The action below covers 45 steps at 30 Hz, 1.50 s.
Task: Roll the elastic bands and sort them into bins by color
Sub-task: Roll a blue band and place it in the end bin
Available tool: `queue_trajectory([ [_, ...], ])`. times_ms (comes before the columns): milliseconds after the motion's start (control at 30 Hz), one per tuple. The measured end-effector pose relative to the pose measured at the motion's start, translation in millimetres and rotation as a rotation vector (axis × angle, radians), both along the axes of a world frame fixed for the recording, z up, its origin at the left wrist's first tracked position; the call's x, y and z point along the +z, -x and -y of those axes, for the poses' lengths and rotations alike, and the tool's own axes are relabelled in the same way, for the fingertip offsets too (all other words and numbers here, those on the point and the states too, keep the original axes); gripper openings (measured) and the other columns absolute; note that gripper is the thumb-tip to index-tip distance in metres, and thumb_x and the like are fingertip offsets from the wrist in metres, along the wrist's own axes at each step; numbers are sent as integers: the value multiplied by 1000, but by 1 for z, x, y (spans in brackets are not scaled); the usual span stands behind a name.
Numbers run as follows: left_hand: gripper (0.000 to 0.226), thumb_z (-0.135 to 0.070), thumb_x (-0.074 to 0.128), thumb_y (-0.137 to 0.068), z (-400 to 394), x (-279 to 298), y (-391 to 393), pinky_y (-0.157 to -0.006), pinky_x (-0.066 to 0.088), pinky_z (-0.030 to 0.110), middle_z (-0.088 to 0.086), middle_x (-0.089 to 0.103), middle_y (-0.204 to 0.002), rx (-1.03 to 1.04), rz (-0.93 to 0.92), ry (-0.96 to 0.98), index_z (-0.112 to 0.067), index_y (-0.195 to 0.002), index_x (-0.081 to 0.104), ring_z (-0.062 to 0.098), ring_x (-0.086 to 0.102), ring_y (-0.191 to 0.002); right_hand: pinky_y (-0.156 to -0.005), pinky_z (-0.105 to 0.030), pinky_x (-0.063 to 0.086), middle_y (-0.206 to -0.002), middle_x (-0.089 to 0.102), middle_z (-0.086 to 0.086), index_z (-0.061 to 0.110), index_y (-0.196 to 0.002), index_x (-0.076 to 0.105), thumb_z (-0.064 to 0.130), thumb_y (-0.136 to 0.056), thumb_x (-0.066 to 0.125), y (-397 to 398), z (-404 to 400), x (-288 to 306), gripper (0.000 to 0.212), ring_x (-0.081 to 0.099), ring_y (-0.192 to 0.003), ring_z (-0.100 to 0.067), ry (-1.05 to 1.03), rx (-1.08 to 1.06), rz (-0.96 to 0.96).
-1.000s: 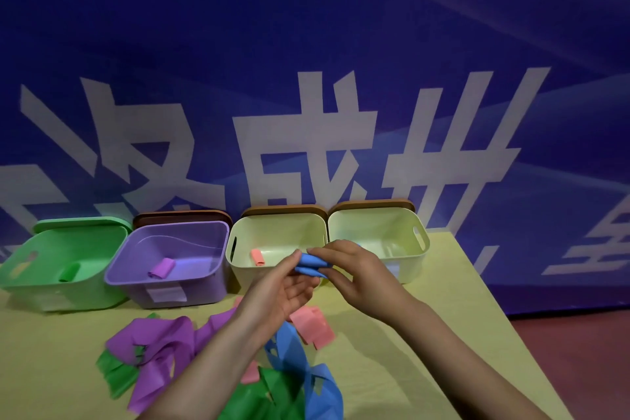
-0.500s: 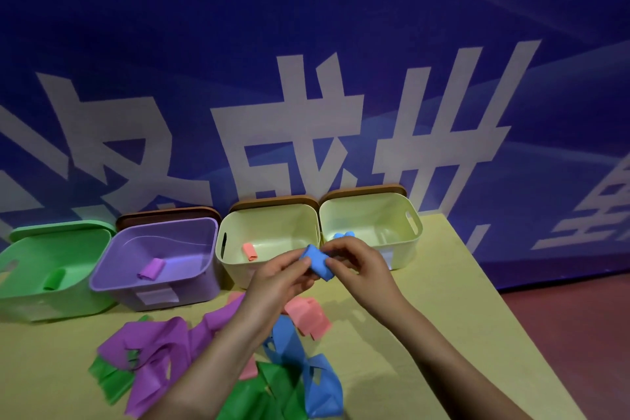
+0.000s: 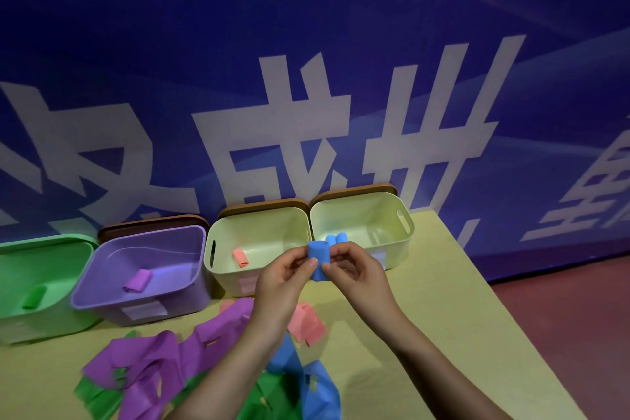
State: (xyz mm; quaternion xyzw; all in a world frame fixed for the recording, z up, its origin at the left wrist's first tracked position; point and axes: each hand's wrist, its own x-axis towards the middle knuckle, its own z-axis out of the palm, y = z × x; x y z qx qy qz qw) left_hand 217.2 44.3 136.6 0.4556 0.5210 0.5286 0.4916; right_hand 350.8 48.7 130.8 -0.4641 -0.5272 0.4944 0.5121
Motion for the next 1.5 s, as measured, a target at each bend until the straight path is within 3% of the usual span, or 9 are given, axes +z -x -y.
queue_trajectory([
  [100,17,3,60,-88,-5,2,-2,-67,46,11,-11,68,-74,-62,-72,-66,-13,-89,65,-2,60,-70,-71,-17,48,-84,66,0,13,-91,64,-3,-86,64,-4,-3,0,16,63,-75,-7,23,9,-45],
  [300,8,-8,67,-84,-11,-10,-4,-65,46,20,-1,60,-73,-126,12,1,-3,-86,61,12,55,-71,-74,-16,49,-85,73,4,14,-97,70,-6,-88,59,-14,-1,-2,25,66,-79,-5,56,53,-82],
  [600,25,-3,53,-92,-23,-14,-17,-78,56,25,15,71,-107,-152,228,238,-1,-114,64,23,68,-98,-70,-16,49,-81,73,4,20,-90,71,2,-88,63,-28,-15,-14,20,66,-77,-4,157,-42,-60],
  [767,19,-2,57,-91,-35,-18,-24,-70,56,21,12,72,-101,-90,148,258,-6,-107,66,21,69,-94,-68,-14,48,-78,72,4,16,-92,71,3,-87,64,-34,-23,-21,16,64,-72,-2,184,-45,-79],
  [900,15,2,58,-89,-45,-29,-34,-69,54,19,10,70,-90,-114,58,249,-8,-95,68,17,66,-82,-75,-22,50,-90,72,-14,5,-95,71,4,-87,65,-42,-32,-37,10,66,-79,-10,201,-50,-42],
  [1167,16,-1,58,-90,-95,-45,-63,-79,56,28,11,72,-92,-192,-33,371,-9,-92,72,21,67,-83,-63,-24,46,-67,64,12,20,-85,65,31,-77,54,-66,-60,-64,18,56,-63,-3,215,-155,104],
  [1267,11,-6,58,-90,-143,-55,-73,-71,55,23,7,67,-79,-90,-169,388,-7,-88,69,17,64,-71,-64,-31,46,-69,61,6,20,-83,65,31,-77,54,-84,-78,-73,16,54,-63,-8,255,-278,71],
  [1400,16,-23,66,-85,-210,-98,-87,-83,56,40,7,64,-72,-134,-505,497,-14,-73,61,29,67,-76,-62,-28,46,-65,57,6,15,-79,61,8,-92,57,-106,-115,-79,15,52,-61,-8,248,-349,106],
  [1500,35,-39,65,-85,-238,-137,-101,-69,48,28,6,59,-65,-226,-808,576,-14,-63,54,30,64,-77,-69,-42,53,-68,58,0,7,-84,62,9,-92,57,-117,-153,-88,9,55,-65,-13,255,-365,215],
])
